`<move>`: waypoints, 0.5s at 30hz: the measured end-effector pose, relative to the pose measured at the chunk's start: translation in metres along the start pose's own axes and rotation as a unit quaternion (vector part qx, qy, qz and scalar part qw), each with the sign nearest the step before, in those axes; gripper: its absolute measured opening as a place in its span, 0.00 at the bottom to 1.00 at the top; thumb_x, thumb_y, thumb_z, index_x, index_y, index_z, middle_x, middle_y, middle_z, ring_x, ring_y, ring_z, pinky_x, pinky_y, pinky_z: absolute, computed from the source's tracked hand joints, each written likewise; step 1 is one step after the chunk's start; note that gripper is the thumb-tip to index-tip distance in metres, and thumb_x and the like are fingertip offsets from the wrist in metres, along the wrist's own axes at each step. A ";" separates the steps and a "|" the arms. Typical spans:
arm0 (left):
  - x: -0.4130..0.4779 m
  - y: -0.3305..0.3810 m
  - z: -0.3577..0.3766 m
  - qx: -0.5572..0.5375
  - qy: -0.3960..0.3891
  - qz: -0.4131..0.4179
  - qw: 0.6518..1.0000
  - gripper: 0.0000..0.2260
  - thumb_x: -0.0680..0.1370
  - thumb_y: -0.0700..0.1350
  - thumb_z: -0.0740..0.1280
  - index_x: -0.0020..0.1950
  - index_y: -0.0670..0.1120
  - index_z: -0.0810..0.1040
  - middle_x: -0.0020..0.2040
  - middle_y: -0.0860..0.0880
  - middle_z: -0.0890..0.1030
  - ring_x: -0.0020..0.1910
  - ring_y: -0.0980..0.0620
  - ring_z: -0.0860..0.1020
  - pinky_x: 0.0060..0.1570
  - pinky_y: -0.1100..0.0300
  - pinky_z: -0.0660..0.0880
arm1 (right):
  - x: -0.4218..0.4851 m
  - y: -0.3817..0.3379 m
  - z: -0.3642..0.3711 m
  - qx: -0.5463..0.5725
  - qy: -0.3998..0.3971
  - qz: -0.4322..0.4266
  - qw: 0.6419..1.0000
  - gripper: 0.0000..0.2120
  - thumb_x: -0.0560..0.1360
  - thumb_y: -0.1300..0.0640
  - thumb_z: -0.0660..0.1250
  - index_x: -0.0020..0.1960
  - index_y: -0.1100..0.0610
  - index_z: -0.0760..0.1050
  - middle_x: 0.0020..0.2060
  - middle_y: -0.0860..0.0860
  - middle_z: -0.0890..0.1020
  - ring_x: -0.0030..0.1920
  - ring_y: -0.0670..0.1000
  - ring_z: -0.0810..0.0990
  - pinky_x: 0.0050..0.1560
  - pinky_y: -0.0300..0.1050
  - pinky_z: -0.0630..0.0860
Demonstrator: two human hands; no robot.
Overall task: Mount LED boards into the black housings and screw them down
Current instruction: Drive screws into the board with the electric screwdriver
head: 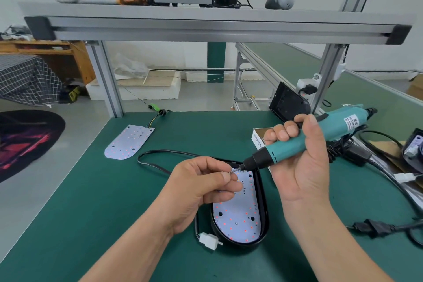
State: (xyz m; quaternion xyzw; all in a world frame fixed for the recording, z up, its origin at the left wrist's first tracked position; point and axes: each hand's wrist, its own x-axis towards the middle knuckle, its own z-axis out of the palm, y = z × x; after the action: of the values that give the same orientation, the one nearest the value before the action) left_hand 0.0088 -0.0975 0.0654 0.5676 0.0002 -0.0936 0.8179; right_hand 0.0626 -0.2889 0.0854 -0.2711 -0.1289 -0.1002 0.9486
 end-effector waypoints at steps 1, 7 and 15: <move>0.000 -0.001 0.000 0.004 0.001 0.003 1.000 0.04 0.71 0.37 0.76 0.45 0.44 0.87 0.50 0.35 0.87 0.47 0.40 0.88 0.39 0.58 0.84 | 0.000 0.000 0.000 -0.002 -0.001 0.001 1.000 0.09 0.84 0.53 0.65 0.46 0.52 0.78 0.36 0.47 0.72 0.36 0.47 0.71 0.47 0.43 0.74; 0.002 -0.003 -0.003 0.060 0.031 0.051 0.996 0.10 0.79 0.32 0.73 0.45 0.47 0.88 0.50 0.38 0.88 0.50 0.40 0.88 0.41 0.59 0.83 | -0.003 0.003 0.000 -0.036 -0.035 -0.013 0.999 0.08 0.81 0.47 0.69 0.49 0.51 0.78 0.38 0.47 0.74 0.38 0.48 0.72 0.49 0.44 0.75; 0.006 -0.010 -0.007 0.115 0.018 0.075 0.990 0.07 0.80 0.34 0.73 0.53 0.45 0.85 0.50 0.42 0.88 0.49 0.41 0.88 0.35 0.58 0.82 | -0.003 0.008 -0.002 -0.020 0.020 -0.007 1.000 0.10 0.80 0.45 0.68 0.49 0.52 0.76 0.37 0.47 0.73 0.38 0.48 0.73 0.49 0.44 0.74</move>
State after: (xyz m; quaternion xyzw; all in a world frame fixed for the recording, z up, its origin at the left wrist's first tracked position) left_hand 0.0141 -0.0949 0.0530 0.6581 -0.0379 -0.0211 0.7517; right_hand 0.0623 -0.2830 0.0794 -0.2867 -0.1102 -0.1149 0.9447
